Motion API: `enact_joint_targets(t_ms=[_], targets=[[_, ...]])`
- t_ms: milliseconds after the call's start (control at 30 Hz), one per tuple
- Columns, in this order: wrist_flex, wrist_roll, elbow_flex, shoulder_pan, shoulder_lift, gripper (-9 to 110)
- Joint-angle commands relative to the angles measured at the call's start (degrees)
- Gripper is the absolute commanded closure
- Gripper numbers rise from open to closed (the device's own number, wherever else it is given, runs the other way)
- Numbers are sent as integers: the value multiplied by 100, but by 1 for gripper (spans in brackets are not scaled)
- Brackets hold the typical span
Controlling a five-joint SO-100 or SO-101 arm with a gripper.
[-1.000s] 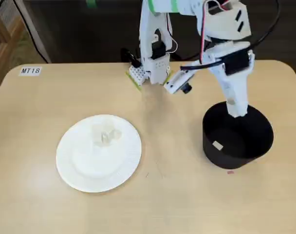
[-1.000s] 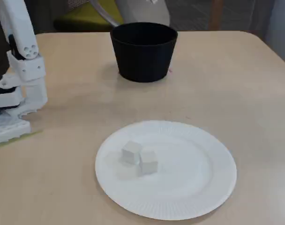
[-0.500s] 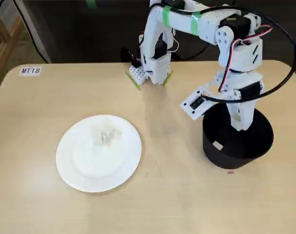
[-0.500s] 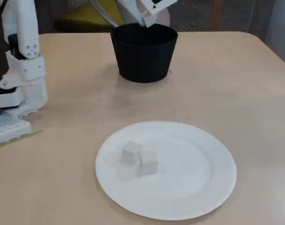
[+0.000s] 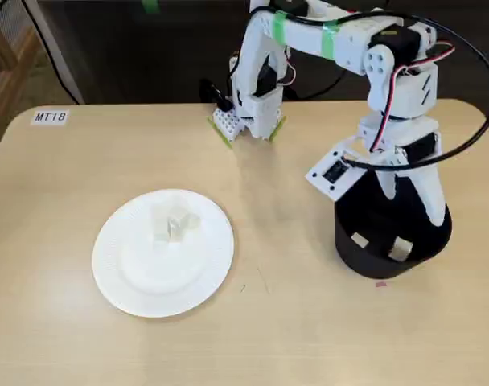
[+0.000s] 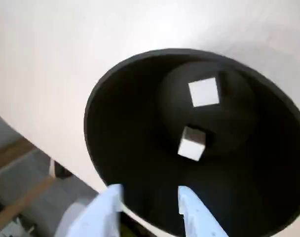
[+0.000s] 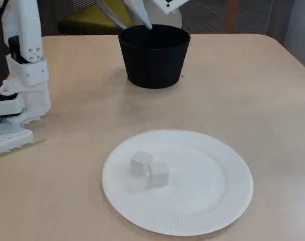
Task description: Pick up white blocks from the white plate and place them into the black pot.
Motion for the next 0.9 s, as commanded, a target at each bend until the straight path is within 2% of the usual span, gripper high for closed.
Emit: enact_joint_targets(t_ms=[0, 100, 267, 333, 400, 500, 667, 867], targets=[[580, -483, -88, 659, 325, 104], [1283, -1327, -26, 1723, 729, 104], [1336, -2452, 1257, 4236, 1916, 104], [1151, -3041, 1679, 5247, 2364, 104], [229, -3243, 2593, 5906, 3278, 104], [-1055, -3270, 4280, 6504, 4685, 104], [-932, -3375, 5212, 6724, 4764, 104], [-870, -3393, 4948, 7216, 3946, 104]])
